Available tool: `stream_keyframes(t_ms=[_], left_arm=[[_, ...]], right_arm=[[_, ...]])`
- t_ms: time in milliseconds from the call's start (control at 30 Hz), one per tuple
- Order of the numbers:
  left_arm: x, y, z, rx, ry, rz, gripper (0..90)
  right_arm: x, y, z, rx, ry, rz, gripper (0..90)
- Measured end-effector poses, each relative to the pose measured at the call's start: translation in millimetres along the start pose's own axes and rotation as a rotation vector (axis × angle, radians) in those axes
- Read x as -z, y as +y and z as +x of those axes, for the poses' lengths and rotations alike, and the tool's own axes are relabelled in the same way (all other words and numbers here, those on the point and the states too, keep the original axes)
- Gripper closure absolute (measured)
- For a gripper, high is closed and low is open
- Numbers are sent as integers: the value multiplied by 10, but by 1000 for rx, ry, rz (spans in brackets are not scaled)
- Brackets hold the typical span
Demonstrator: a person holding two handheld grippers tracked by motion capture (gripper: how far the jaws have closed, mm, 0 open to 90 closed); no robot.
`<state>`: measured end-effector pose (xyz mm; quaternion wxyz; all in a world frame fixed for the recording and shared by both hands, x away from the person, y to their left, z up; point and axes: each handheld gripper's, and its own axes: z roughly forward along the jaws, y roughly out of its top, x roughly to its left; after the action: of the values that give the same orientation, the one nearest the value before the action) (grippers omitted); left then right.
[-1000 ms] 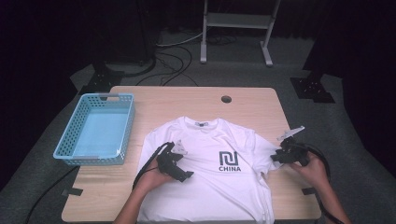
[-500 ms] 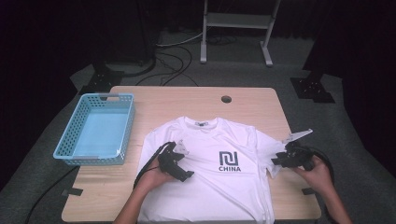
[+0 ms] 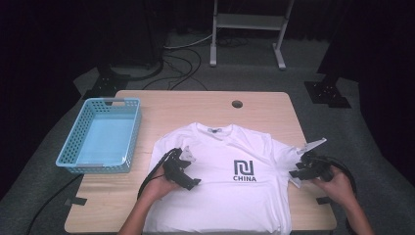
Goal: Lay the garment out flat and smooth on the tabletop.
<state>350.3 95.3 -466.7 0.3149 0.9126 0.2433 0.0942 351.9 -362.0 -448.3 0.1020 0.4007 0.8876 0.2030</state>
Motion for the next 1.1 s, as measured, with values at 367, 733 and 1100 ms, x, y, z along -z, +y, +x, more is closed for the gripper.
stream_keyframes(t_ms=[367,733,1100], left_arm=[[51,-17,104,5,20,18,77],[56,-103,214,53,25,35,75],[-6,-17,122,40,11,40,75]], right_arm=[[-153,283,103,34,40,-63,337],[-281,256,-30,57,58,-89,261],[-165,-16,-210,21,40,-100,243]])
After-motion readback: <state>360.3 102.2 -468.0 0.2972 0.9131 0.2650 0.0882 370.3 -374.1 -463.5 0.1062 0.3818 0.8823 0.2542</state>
